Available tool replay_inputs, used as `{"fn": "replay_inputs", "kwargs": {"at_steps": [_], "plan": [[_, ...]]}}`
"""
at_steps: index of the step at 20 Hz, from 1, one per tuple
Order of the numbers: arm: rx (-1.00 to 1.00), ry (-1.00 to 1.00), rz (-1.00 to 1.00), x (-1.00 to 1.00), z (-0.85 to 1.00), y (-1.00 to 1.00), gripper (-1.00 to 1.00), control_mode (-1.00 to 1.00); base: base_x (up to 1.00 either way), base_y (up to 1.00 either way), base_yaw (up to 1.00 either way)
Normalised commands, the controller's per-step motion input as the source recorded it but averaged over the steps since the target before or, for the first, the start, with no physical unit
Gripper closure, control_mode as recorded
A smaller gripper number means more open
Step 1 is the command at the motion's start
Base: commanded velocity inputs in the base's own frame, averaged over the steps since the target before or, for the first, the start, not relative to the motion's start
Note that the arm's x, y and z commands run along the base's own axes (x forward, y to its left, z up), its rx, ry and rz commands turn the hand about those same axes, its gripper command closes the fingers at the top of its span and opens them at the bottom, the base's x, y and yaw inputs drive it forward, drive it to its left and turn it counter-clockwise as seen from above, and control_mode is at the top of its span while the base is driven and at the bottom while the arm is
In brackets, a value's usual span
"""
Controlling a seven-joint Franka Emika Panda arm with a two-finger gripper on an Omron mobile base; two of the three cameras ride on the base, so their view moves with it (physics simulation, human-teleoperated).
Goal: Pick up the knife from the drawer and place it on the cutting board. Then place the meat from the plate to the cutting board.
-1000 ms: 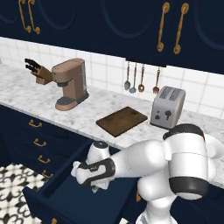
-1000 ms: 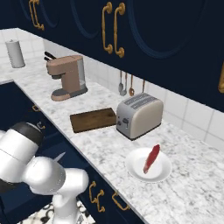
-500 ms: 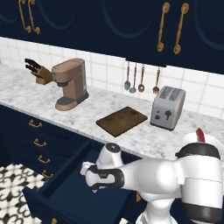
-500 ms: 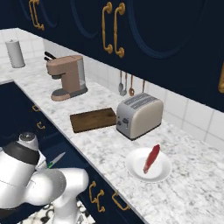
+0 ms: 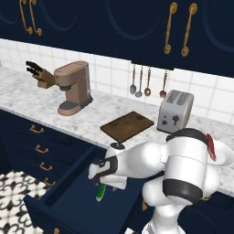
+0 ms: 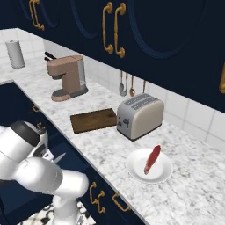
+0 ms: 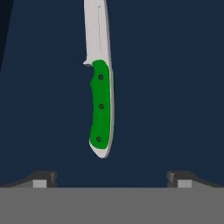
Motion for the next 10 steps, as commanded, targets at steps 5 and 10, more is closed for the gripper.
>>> {"fn": "replay_inputs", "kwargs": {"at_steps": [5, 10], "plan": [[-0.15, 0.05, 0.0, 0.2, -0.06, 0.02, -1.0, -1.0, 0.0, 0.0, 0.0], [-0.08, 0.03, 0.0, 0.2, -0.2, 0.07, -1.0, -1.0, 0.0, 0.0, 0.0]]}}
